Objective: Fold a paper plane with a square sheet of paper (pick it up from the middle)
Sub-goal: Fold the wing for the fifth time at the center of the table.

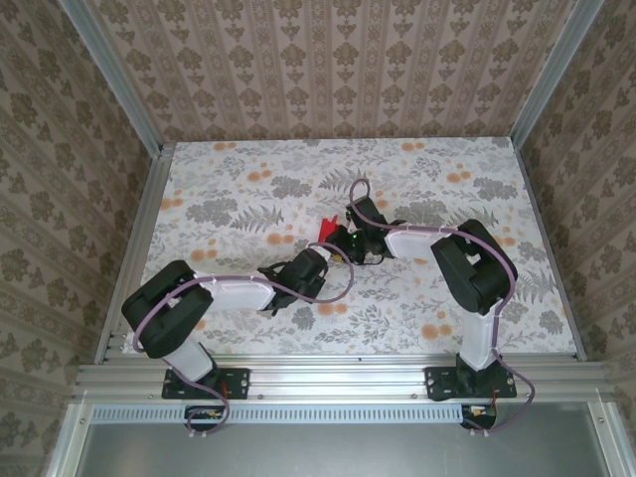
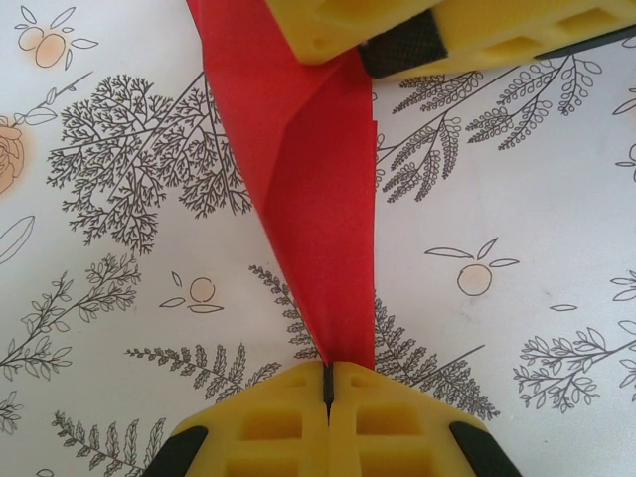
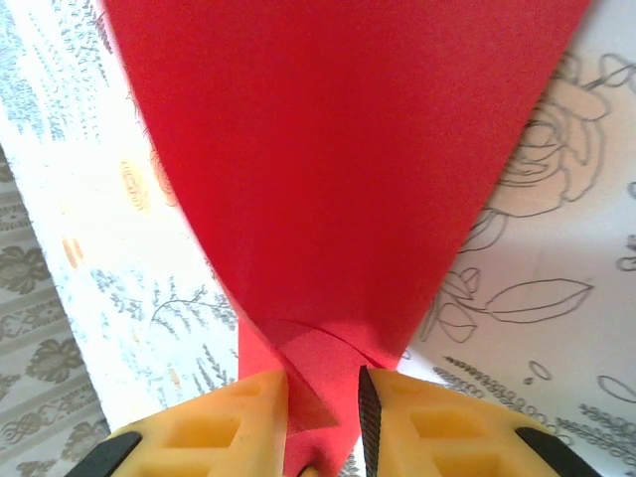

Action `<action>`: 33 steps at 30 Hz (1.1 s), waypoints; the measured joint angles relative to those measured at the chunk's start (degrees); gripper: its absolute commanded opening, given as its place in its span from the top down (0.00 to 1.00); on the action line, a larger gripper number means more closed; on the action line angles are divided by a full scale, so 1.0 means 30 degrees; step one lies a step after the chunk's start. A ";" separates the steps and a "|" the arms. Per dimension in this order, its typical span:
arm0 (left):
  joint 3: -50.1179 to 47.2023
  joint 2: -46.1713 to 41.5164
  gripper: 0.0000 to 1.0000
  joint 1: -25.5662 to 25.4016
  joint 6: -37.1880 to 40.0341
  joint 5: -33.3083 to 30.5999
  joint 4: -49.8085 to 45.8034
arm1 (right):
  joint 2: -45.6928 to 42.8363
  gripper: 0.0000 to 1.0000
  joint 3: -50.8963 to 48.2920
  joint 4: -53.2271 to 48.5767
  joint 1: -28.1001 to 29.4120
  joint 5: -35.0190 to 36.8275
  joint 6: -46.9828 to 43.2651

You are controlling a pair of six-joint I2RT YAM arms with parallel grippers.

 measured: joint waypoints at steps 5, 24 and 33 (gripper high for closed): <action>0.0073 0.0000 1.00 0.0000 0.0000 -0.0066 0.0000 | 0.0000 0.68 0.0277 -0.0291 0.0124 0.0058 -0.0182; 0.0073 0.0000 1.00 -0.0146 0.0168 -0.0284 0.0000 | 0.0182 0.79 0.0270 0.2754 0.0248 -0.1647 0.0546; 0.0080 -0.0007 0.84 -0.0138 0.0168 -0.0284 -0.0204 | 0.0474 0.99 0.0313 0.1945 0.0211 -0.1428 -0.0350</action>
